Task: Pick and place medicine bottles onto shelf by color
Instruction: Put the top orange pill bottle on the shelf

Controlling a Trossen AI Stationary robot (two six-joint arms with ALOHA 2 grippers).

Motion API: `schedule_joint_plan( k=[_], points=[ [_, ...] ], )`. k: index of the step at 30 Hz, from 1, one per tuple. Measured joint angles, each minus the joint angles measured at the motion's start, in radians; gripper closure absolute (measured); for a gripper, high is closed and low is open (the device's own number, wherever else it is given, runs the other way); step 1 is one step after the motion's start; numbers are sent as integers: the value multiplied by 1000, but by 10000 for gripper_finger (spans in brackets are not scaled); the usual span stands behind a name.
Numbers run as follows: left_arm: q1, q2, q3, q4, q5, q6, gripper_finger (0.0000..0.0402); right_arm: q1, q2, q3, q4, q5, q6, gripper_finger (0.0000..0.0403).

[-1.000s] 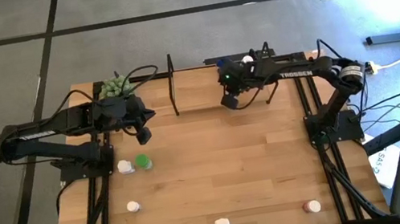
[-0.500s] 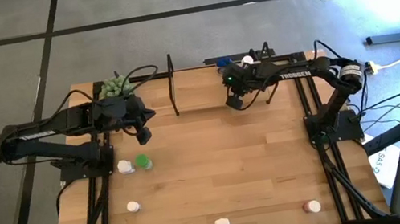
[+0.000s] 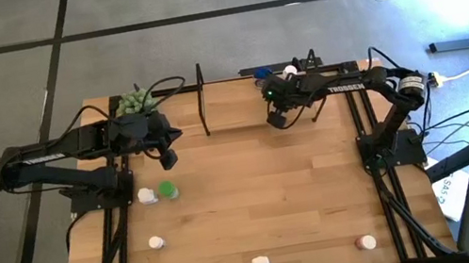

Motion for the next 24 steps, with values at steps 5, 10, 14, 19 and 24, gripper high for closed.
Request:
schedule_joint_plan(
  k=[5, 10, 14, 19, 24],
  points=[
    [0, 0, 0, 0, 0, 0, 374, 0, 0, 0, 82, -28, -1, 402],
    [0, 0, 0, 0, 0, 0, 374, 0, 0, 0, 75, 13, 18, 402],
    [0, 0, 0, 0, 0, 0, 374, 0, 0, 0, 57, 24, 24, 402],
    [0, 0, 0, 0, 0, 0, 374, 0, 0, 0, 12, 46, 29, 402],
    [0, 0, 0, 0, 0, 0, 374, 0, 0, 0, -4, 70, 32, 402]
  ],
)
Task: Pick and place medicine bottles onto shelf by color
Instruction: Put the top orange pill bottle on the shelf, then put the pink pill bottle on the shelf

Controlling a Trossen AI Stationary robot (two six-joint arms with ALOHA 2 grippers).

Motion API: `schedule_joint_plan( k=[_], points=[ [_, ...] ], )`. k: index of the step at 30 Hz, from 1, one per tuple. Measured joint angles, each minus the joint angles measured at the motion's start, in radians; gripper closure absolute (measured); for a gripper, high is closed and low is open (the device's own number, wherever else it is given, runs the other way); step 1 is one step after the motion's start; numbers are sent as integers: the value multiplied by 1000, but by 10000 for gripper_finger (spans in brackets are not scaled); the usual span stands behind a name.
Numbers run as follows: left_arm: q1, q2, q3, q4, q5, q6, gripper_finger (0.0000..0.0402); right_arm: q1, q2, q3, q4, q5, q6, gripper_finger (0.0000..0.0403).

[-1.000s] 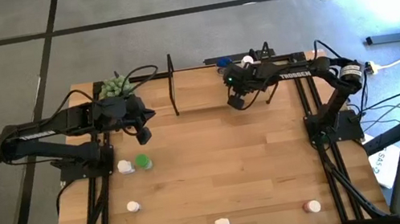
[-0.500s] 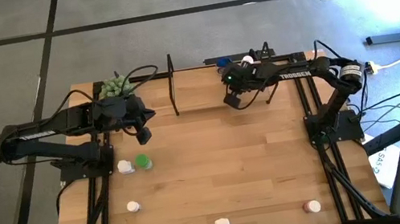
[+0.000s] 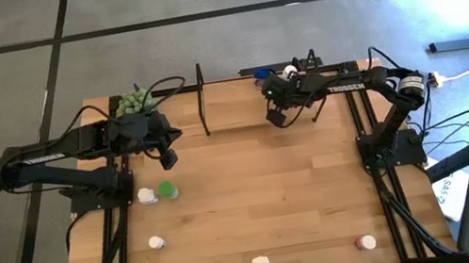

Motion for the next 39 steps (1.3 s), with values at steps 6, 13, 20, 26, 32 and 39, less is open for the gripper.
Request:
schedule_joint_plan(
  k=[6, 13, 20, 26, 32, 39],
  points=[
    [0, 0, 0, 0, 0, 0, 374, 0, 0, 0, -29, 7, -1, 402],
    [0, 0, 0, 0, 0, 0, 374, 0, 0, 0, -55, 25, -1, 402],
    [0, 0, 0, 0, 0, 0, 374, 3, 0, 3, -64, 34, -2, 402],
    [0, 0, 0, 0, 0, 0, 374, 31, 0, 12, 17, 5, 4, 402],
    [0, 0, 0, 0, 0, 0, 374, 24, 0, 13, 71, 77, -7, 402],
    [0, 0, 0, 0, 0, 0, 374, -7, 10, 13, 50, 95, -6, 402]
  ],
)
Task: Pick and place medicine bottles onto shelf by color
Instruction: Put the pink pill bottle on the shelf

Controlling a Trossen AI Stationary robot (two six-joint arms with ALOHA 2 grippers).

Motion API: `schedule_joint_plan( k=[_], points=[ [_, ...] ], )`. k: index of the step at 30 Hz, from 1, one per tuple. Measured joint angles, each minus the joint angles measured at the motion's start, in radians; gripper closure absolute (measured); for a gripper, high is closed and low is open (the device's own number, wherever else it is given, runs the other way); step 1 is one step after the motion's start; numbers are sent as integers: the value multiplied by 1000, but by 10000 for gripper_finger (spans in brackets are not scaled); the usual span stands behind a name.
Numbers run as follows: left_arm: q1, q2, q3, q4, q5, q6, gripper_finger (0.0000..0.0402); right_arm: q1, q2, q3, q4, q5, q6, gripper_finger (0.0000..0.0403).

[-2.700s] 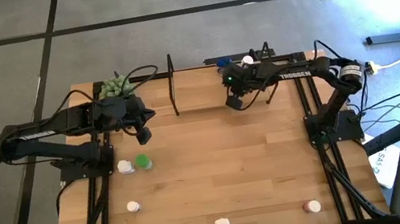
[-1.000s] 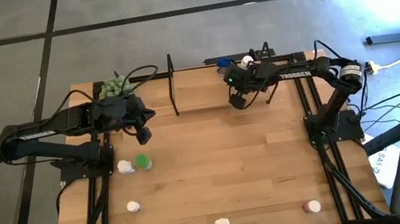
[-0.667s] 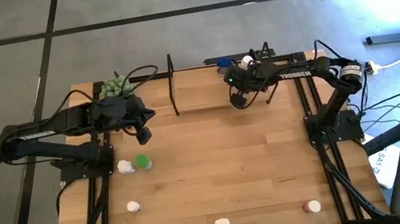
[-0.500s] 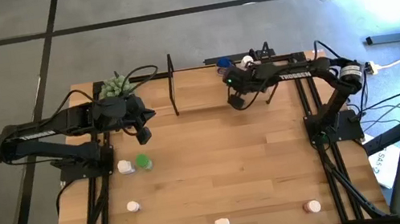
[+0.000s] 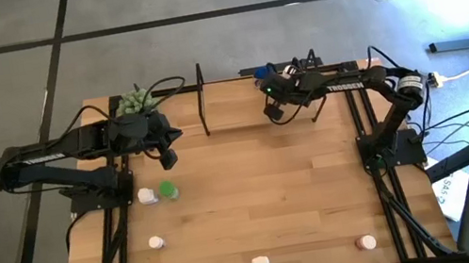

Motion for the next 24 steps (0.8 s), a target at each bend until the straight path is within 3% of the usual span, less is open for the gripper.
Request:
schedule_joint_plan(
  k=[8, 14, 24],
  points=[
    [0, 0, 0, 0, 0, -1, 374, 2, 0, 0, -55, 20, 3, 402],
    [0, 0, 0, 0, 0, -1, 374, 39, -30, 6, -73, -105, 40, 402],
    [0, -12, 0, 0, 0, -3, 374, 188, -192, 202, -262, -166, 77, 402]
  ],
)
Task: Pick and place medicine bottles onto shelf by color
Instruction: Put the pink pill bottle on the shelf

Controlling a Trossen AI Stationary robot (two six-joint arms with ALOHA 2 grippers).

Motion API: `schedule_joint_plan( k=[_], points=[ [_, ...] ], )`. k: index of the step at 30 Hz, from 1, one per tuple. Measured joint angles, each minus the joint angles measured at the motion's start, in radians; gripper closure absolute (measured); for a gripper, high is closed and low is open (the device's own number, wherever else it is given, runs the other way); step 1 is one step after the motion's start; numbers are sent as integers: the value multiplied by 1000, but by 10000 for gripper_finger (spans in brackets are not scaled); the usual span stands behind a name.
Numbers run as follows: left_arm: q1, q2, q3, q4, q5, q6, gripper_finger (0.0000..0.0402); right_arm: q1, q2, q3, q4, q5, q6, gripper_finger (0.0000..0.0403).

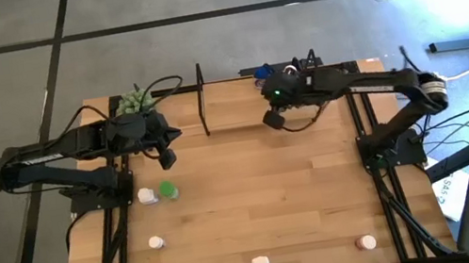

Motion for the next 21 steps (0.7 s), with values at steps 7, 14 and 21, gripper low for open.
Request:
schedule_joint_plan(
  k=[7, 14, 21],
  points=[
    [0, -26, 0, -9, 0, 0, 374, 148, -86, 91, -99, -42, -24, 402],
    [0, -60, 0, -22, 97, 1, 374, 303, -98, 214, -174, -55, 39, 402],
    [-1, -97, -1, -49, 337, -55, 374, 414, -98, 253, -210, -54, 140, 402]
  ],
)
